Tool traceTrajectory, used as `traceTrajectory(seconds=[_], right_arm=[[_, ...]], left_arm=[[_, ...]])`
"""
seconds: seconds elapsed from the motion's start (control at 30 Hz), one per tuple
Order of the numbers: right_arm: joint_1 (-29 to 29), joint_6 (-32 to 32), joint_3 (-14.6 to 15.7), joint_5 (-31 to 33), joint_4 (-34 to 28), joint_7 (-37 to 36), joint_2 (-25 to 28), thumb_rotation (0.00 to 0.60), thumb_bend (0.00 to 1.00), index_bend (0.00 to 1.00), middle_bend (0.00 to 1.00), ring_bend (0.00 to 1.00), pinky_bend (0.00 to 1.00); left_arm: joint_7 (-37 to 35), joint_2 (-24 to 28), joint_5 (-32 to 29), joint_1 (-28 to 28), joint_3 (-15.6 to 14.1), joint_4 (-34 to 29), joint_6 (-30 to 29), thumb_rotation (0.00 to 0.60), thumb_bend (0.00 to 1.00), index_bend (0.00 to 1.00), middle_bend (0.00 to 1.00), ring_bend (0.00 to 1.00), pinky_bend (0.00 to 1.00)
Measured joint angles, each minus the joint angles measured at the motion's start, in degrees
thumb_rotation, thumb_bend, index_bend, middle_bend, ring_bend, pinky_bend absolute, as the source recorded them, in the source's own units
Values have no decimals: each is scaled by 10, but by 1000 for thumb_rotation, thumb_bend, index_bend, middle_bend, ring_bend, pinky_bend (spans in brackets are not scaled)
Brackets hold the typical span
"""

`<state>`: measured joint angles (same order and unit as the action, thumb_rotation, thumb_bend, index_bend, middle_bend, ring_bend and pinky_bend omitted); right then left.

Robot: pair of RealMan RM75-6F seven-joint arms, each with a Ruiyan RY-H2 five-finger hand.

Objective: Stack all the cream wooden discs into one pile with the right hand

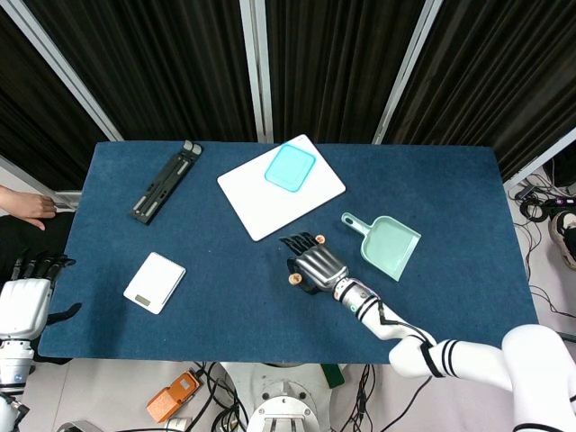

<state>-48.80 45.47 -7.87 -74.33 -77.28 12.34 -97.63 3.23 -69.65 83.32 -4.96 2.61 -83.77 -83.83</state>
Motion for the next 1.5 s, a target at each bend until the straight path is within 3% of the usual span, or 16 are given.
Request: traceTrajectory(seconds=[0.73,0.97,1.13,1.5], right_arm=[[-5,3,4,-2,5,-7,-5,600,473,470,69,0,13],[1,19,-14,10,12,-15,18,600,471,447,69,0,12],[-7,4,-23,44,42,16,22,600,402,425,69,0,12],[-45,-45,-28,126,129,115,-5,600,395,419,68,0,12]], left_arm=[[-1,-1,-1,-1,1,1,1,600,73,268,209,118,12],[-3,-1,-1,-1,1,3,1,600,74,268,209,117,12],[-2,-1,1,-2,0,2,1,600,73,268,209,117,12],[2,1,-3,1,-1,-3,1,600,73,267,209,117,12]])
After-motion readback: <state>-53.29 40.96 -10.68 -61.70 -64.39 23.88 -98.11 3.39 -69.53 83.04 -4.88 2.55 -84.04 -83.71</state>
